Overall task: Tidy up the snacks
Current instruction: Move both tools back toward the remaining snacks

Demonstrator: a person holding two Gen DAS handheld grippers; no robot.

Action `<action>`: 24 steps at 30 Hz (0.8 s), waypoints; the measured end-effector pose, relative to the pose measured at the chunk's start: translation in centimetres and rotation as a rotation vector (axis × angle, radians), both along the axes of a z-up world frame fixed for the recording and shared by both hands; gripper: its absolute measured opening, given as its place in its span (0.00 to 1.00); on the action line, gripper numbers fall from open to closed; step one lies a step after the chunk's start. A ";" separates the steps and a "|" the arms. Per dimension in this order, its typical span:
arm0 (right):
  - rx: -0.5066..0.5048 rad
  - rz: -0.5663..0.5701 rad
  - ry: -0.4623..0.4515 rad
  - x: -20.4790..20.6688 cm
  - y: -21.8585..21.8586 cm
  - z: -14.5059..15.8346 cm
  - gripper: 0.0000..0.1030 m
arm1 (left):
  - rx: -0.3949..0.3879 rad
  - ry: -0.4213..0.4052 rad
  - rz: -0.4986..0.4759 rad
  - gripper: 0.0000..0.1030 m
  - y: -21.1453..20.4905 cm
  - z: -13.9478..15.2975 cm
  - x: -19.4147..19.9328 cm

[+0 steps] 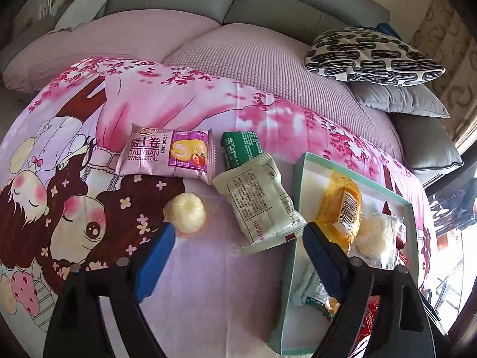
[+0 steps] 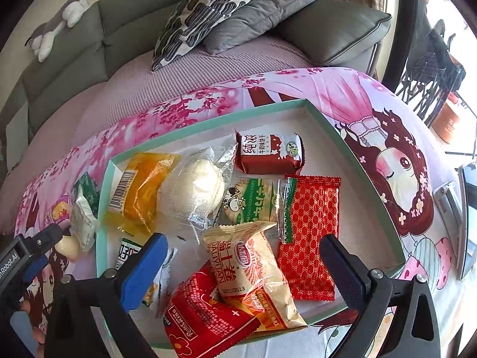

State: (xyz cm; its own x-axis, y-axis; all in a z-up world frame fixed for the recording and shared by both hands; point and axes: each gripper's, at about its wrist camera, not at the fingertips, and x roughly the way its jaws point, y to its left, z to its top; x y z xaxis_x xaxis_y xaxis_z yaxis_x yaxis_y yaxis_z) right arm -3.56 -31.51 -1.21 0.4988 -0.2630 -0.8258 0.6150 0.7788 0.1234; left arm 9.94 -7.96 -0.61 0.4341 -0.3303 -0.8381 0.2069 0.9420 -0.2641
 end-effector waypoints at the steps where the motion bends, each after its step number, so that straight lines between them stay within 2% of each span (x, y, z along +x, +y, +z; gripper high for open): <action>1: -0.002 0.003 0.001 0.1 0.1 0.0 1.00 | 0.005 -0.005 0.001 0.92 0.0 0.0 0.0; 6: -0.012 0.017 0.007 0.4 0.4 -0.1 1.00 | 0.048 -0.027 -0.007 0.93 -0.4 0.0 -0.1; 15: -0.031 0.043 0.000 0.7 1.2 0.2 1.00 | 0.048 -0.025 -0.021 0.93 -0.5 0.0 -0.2; 19: -0.043 0.105 -0.011 1.5 3.2 0.4 1.00 | 0.073 -0.004 -0.026 0.93 0.1 -0.2 0.0; 24: -0.060 0.202 -0.029 2.6 6.3 0.7 1.00 | 0.091 0.018 0.023 0.93 2.6 -0.6 0.8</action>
State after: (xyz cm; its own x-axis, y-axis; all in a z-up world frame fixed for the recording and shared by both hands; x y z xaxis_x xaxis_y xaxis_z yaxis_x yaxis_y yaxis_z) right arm -1.00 -25.17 -0.51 0.5697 -0.2034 -0.7963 0.4425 0.8924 0.0886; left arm 10.75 -5.31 -1.16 0.4253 -0.2430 -0.8718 0.1812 0.9666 -0.1810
